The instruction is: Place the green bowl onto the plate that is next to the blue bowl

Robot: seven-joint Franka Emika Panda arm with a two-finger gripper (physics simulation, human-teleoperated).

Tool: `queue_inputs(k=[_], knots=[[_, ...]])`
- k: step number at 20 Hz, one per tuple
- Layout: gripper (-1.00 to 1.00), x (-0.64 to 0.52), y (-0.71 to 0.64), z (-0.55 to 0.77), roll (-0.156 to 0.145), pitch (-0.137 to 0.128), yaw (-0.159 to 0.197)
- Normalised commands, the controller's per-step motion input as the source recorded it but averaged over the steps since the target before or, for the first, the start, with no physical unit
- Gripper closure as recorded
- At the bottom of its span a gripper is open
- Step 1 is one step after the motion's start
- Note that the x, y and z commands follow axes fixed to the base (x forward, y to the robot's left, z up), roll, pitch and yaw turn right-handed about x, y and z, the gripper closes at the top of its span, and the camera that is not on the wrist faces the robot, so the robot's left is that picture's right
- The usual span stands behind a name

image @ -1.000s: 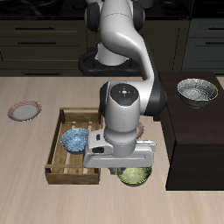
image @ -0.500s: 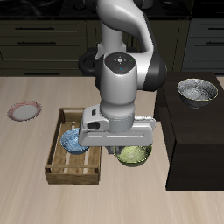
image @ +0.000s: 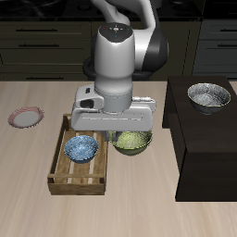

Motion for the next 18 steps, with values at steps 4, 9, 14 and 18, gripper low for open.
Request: queue_inputs(k=[4,9,14,18], knots=[[1.0,-0.26,-0.36,0.28,-0.016,-0.048,-0.006],[1.0,-0.35,-0.46,0.38,-0.001,-0.045,-0.017],[1.0,-0.25,-0.31,0.19,-0.01,-0.031,-0.01],[1.0,-0.39,-0.31,0.17,0.013,-0.05,0.018]])
